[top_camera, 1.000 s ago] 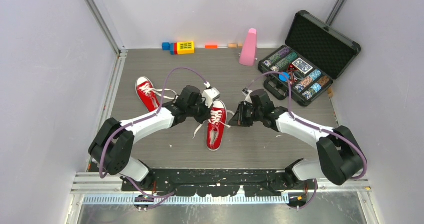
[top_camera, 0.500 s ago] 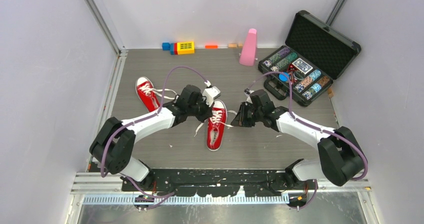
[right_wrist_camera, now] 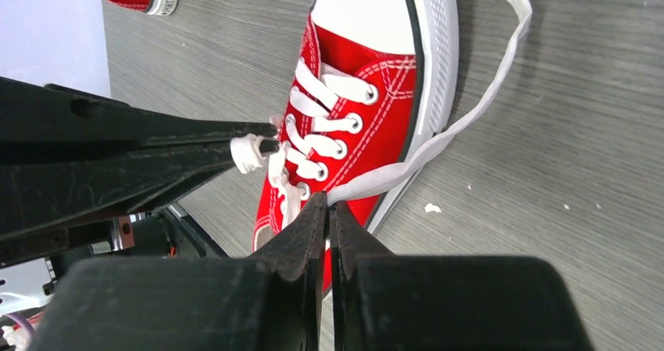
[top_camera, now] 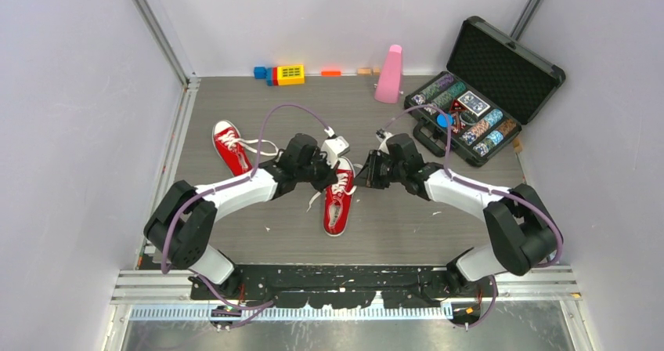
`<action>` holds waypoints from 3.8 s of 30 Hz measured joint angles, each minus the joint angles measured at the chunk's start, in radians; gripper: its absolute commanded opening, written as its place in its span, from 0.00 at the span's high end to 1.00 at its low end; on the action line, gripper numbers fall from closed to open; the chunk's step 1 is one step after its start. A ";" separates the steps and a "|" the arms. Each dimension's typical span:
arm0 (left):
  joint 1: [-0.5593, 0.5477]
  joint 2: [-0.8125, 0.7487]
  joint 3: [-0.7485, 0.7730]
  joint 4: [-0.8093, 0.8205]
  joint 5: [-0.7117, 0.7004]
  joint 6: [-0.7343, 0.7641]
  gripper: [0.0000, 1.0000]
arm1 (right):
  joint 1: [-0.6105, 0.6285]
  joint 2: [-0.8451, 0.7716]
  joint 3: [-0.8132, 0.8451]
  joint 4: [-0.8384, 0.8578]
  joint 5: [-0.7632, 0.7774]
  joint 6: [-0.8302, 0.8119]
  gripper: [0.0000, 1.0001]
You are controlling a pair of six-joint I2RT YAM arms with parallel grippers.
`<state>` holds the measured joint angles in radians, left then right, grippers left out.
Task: Tie the shoes
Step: Wrap the shoelace around the shoelace.
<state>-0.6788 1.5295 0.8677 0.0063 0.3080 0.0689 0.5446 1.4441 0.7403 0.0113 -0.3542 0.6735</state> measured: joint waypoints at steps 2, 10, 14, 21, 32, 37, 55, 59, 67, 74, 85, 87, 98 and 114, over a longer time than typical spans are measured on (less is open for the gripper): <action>0.000 0.000 0.000 0.002 0.000 0.002 1.00 | 0.002 0.014 0.004 0.027 -0.003 0.011 0.89; -0.001 0.000 0.000 0.001 -0.002 0.010 1.00 | 0.003 0.056 0.004 0.155 -0.030 0.071 0.83; -0.001 0.000 0.000 0.000 -0.005 0.014 1.00 | 0.003 0.072 0.002 0.223 -0.040 0.109 0.77; -0.001 0.000 0.000 -0.003 -0.019 0.015 1.00 | 0.003 0.104 -0.012 0.317 -0.056 0.167 0.63; -0.001 0.000 0.000 -0.005 -0.020 0.017 1.00 | 0.003 0.108 -0.027 0.341 -0.058 0.196 0.58; -0.001 0.000 0.000 -0.011 -0.027 0.016 1.00 | 0.003 0.108 -0.032 0.346 -0.054 0.202 0.59; -0.001 -0.016 -0.008 -0.041 -0.051 0.010 1.00 | 0.003 0.117 -0.032 0.360 -0.057 0.221 0.55; -0.001 -0.015 -0.008 -0.041 -0.034 0.010 1.00 | 0.004 0.134 -0.032 0.373 -0.061 0.227 0.55; -0.002 0.002 -0.004 -0.032 -0.001 0.009 1.00 | 0.012 0.149 -0.032 0.397 -0.070 0.251 0.55; -0.002 0.031 0.010 -0.027 0.007 -0.004 1.00 | 0.014 0.149 -0.032 0.422 -0.074 0.276 0.55; -0.002 0.035 0.013 -0.026 0.007 -0.016 1.00 | 0.016 0.165 -0.032 0.438 -0.069 0.284 0.57; -0.002 0.035 0.013 -0.026 0.007 -0.018 1.00 | 0.017 0.171 -0.032 0.438 -0.065 0.288 0.59; -0.002 0.035 0.013 -0.021 0.007 -0.040 1.00 | 0.024 0.180 -0.034 0.443 -0.048 0.301 0.63; -0.003 0.007 0.012 -0.016 -0.010 -0.060 0.79 | 0.037 0.180 -0.039 0.442 -0.020 0.307 0.97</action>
<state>-0.6815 1.5368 0.8799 -0.0093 0.2977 0.0093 0.5816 1.6241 0.7010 0.4534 -0.3744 0.9806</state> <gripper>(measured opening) 0.095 0.093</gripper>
